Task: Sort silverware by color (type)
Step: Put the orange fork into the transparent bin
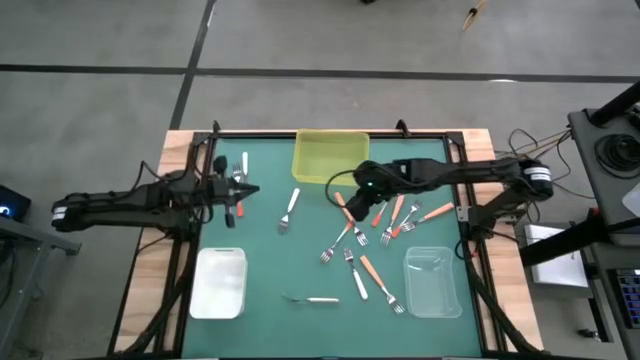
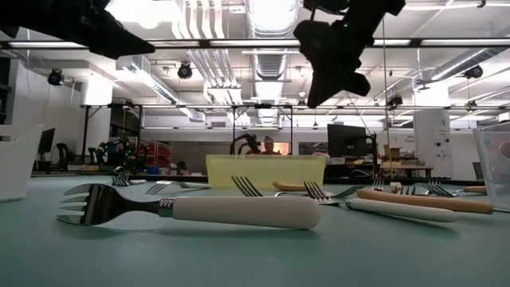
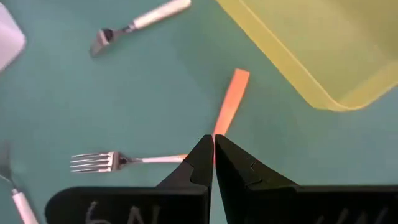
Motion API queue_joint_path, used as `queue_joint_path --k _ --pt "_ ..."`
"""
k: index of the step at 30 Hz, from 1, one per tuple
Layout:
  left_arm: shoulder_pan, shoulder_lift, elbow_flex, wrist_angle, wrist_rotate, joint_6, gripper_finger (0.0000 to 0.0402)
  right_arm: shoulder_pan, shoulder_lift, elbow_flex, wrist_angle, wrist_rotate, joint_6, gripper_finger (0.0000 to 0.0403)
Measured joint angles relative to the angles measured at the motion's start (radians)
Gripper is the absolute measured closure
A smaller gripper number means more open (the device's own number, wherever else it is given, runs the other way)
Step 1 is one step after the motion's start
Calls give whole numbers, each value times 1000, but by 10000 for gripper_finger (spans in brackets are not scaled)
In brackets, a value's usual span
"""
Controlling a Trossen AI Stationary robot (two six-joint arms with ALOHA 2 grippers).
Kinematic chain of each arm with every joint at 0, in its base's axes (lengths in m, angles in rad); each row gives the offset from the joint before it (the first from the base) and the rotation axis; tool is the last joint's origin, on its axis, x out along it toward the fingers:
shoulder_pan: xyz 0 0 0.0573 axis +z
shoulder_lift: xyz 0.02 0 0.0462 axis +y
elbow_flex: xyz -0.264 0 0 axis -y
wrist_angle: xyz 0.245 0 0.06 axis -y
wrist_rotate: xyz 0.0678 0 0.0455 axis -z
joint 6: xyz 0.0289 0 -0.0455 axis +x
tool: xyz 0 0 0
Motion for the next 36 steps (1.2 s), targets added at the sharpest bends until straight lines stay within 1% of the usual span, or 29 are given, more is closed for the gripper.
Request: queue_joint_path --k 8,14,17,21,24,26,36 --pt "0 0 6 0 0 -1 402 0 124 98 -147 -9 114 394" --pt "0 0 6 -14 -2 7 402 0 187 124 -175 -85 116 394" --pt "0 -1 6 -15 -2 7 402 -9 204 125 -259 -100 159 394" --pt "0 -5 6 -17 -2 15 402 -44 202 108 -354 -90 313 394" --pt "0 -9 6 -17 -2 24 402 -63 192 106 -377 -36 406 394" --pt "0 -12 6 -18 -3 24 402 -77 182 106 -372 -14 422 394" --pt "0 -17 6 -24 -2 20 402 -123 123 104 -379 -9 512 394"
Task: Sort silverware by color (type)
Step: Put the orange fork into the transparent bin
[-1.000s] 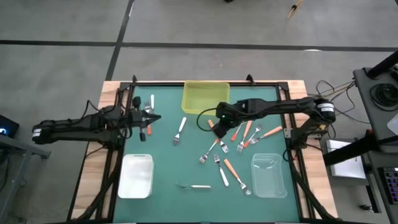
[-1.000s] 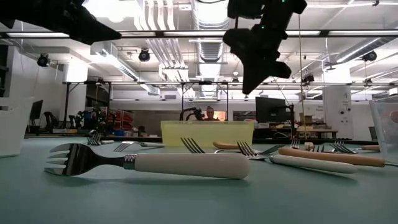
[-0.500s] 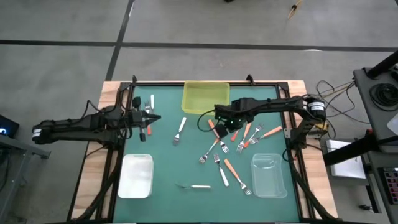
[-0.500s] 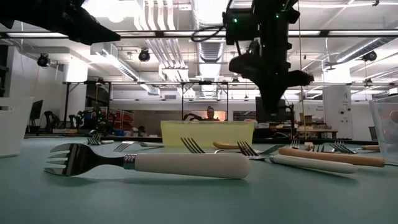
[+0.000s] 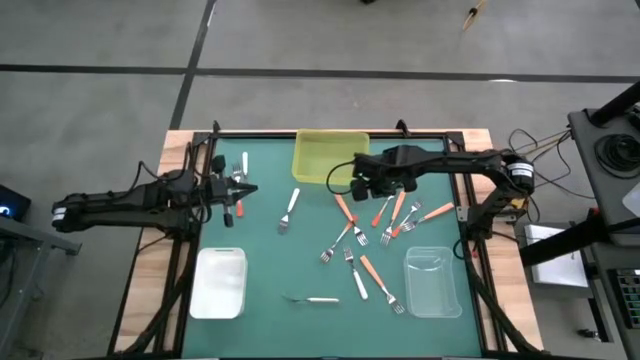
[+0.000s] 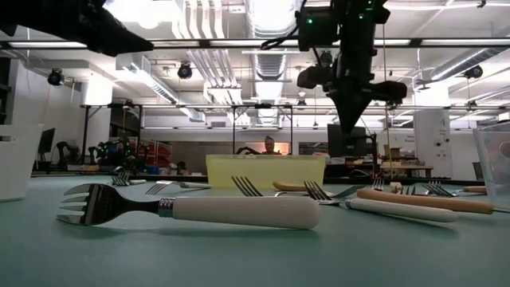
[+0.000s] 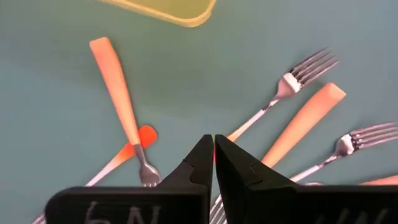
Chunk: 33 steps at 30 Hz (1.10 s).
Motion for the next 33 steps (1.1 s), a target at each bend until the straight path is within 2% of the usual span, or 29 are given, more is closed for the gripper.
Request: queue_joint_path --k 5,12,24,33 --pt "0 -6 0 -7 0 -2 402 -6 -5 0 -58 -17 97 394" --pt "0 -20 0 -13 0 -3 402 -6 -5 -1 -137 -13 134 394" --pt "0 -28 0 -13 0 -14 402 -47 -18 -17 -152 44 64 394" --pt "0 -27 0 -13 0 -10 402 -104 -42 -126 -135 48 24 394"
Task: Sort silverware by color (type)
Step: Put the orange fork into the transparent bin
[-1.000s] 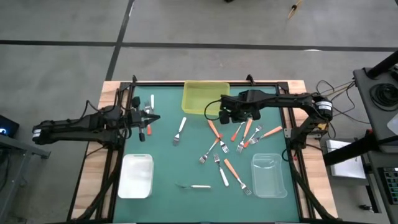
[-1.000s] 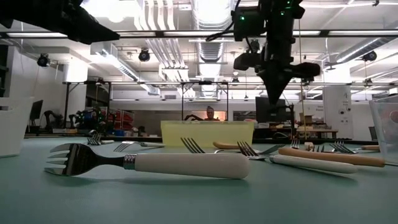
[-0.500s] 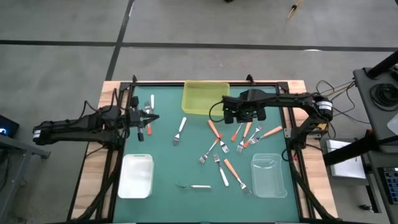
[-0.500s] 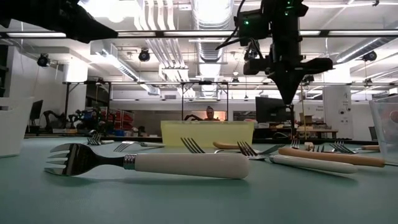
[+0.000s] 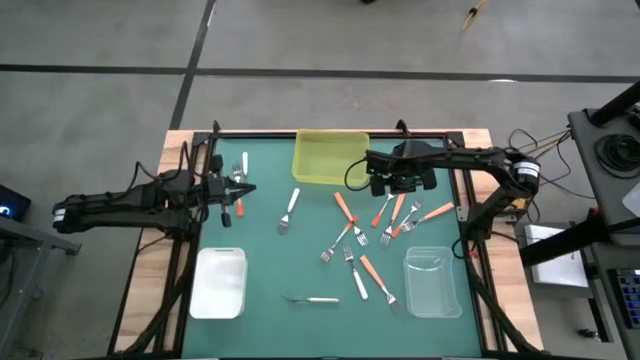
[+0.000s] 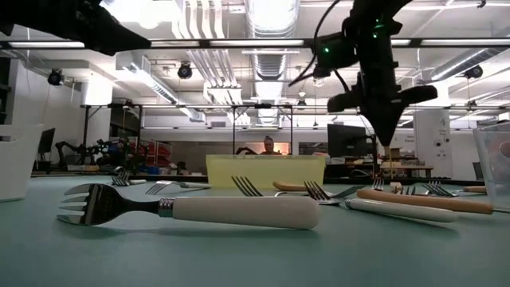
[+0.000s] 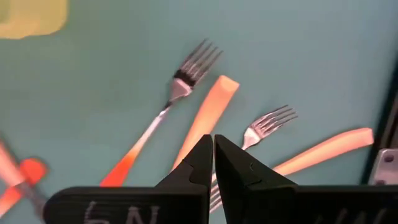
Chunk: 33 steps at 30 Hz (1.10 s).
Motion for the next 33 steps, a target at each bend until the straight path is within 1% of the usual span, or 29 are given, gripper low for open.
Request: queue_joint_path --k 5,8,11,23,33 --pt "0 0 0 0 0 3 402 -7 -8 -54 78 4 -5 394" --pt "0 1 0 1 0 6 402 -6 -8 -70 118 3 -59 394" --pt "0 1 0 3 0 6 402 -6 -8 -78 141 -10 -68 394" --pt "0 1 0 31 0 7 402 -8 -8 -23 166 1 -75 394" --pt "0 1 0 56 0 8 402 -8 -8 -16 295 6 -133 394"
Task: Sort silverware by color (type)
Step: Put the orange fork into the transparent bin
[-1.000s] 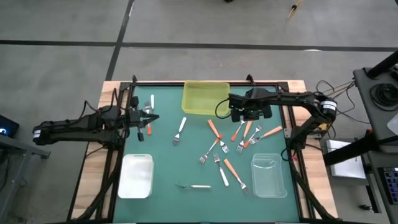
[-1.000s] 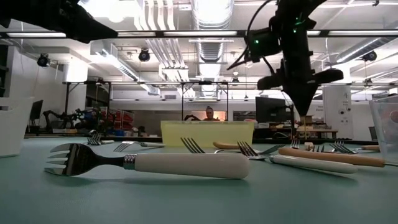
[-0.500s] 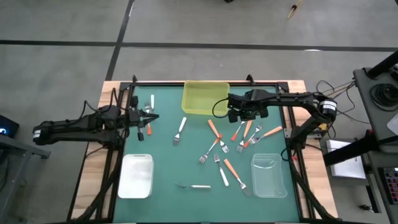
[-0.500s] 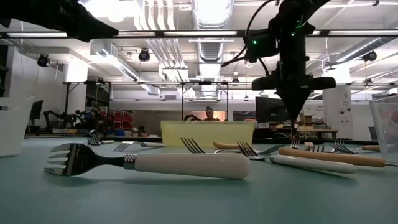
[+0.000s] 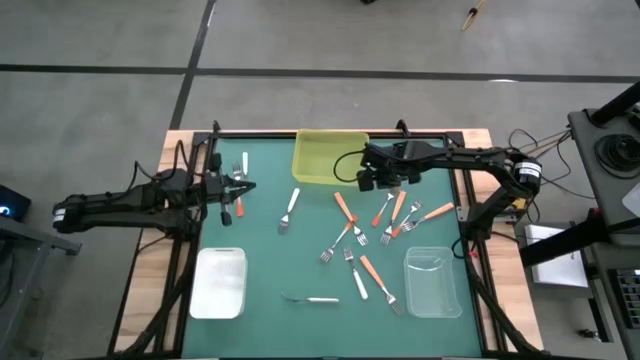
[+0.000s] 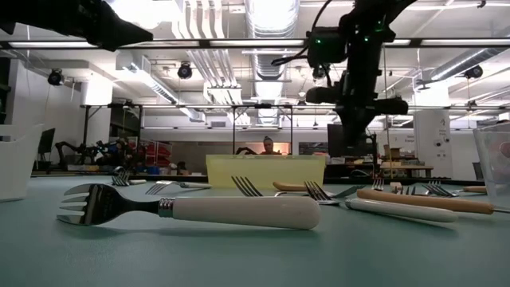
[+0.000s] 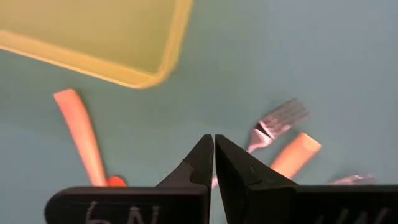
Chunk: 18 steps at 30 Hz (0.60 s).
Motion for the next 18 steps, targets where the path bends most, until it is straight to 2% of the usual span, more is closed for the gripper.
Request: queue_joint_path --k 6,12,18 --pt "0 0 0 0 0 0 402 2 2 0 15 -34 159 394" --pt "0 0 0 0 0 0 402 5 3 0 15 -87 224 390" --pt "0 0 0 -14 0 6 402 14 3 0 14 -124 267 355"
